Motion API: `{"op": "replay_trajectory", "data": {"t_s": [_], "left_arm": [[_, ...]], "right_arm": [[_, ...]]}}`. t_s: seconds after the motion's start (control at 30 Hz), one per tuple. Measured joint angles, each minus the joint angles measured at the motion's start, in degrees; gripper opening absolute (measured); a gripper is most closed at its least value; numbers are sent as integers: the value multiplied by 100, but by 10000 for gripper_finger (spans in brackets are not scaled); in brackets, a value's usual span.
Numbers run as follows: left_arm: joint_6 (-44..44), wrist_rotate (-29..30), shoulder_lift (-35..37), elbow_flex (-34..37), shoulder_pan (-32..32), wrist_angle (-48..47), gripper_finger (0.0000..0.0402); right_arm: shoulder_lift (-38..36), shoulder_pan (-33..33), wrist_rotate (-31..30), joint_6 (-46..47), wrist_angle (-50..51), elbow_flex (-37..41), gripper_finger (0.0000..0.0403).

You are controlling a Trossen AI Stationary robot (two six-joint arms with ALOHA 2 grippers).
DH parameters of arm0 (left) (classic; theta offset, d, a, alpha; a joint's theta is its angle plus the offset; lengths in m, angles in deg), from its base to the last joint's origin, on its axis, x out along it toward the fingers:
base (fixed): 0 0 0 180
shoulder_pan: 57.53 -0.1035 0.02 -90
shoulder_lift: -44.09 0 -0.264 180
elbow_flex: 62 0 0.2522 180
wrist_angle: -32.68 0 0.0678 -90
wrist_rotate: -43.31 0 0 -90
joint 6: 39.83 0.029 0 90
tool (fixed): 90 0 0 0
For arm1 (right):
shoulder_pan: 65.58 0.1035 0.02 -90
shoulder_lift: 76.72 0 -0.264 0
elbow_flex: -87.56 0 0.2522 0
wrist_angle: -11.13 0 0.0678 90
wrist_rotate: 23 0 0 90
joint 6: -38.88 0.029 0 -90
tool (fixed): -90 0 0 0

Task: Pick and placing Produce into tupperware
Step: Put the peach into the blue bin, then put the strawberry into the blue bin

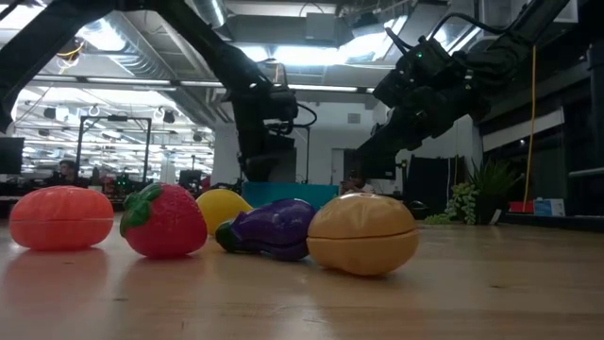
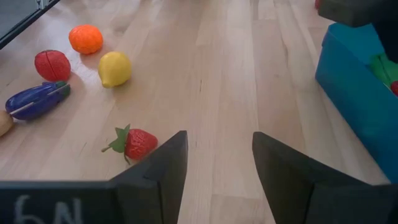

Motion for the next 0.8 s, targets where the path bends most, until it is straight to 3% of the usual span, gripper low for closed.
{"op": "replay_trajectory", "data": {"t_s": [0.23, 0.47, 0.63, 0.8], "left_arm": [[1, 73, 9, -15, 64, -38, 162], [-42, 782, 9, -604, 112, -1045, 153], [-167, 715, 27, -1128, 178, -1356, 145], [-113, 157, 432, -1126, 405, -1103, 141]], "right_arm": [[0, 1, 0, 0, 0, 0, 183], [0, 2, 0, 0, 0, 0, 183], [2, 0, 0, 24, 0, 0, 183], [2, 2, 0, 37, 17, 0, 183]]}}
